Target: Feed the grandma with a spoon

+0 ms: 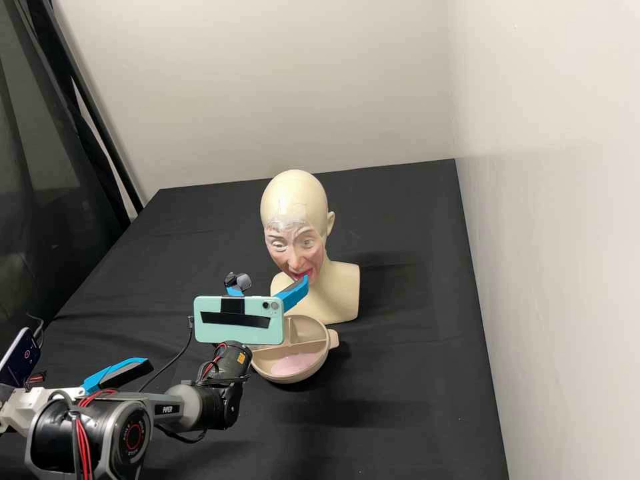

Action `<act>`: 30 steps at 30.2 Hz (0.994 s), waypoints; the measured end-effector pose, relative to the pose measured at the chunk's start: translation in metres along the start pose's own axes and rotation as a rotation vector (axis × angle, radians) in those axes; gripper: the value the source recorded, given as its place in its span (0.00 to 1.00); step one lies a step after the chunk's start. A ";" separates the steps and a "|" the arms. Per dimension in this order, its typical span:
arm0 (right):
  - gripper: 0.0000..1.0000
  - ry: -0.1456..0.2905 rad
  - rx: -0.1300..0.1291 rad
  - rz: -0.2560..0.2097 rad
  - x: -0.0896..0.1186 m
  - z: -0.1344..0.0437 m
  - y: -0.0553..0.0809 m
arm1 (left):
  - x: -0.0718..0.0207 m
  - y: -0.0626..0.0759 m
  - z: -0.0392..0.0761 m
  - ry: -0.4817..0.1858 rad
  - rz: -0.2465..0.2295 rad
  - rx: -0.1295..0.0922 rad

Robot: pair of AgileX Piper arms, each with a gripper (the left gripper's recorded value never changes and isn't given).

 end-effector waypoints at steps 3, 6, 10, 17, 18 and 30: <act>1.00 0.000 0.000 0.000 0.000 0.000 0.000 | 0.0000 0.000 0.000 0.000 0.000 0.000; 1.00 0.000 0.000 0.000 0.000 0.000 0.000 | 0.0000 0.000 0.000 0.000 0.000 0.000; 1.00 0.000 0.000 0.000 0.000 0.000 0.000 | 0.0000 0.000 0.000 0.000 0.000 0.000; 1.00 0.000 0.000 0.000 0.000 0.000 0.000 | -0.0044 -0.005 -0.006 0.016 -0.020 0.004; 1.00 0.000 0.000 0.000 0.000 0.000 0.000 | -0.0061 -0.006 -0.009 0.028 -0.026 0.004; 1.00 0.000 0.000 0.000 0.000 0.000 0.000 | -0.0229 -0.017 -0.053 0.168 -0.072 -0.049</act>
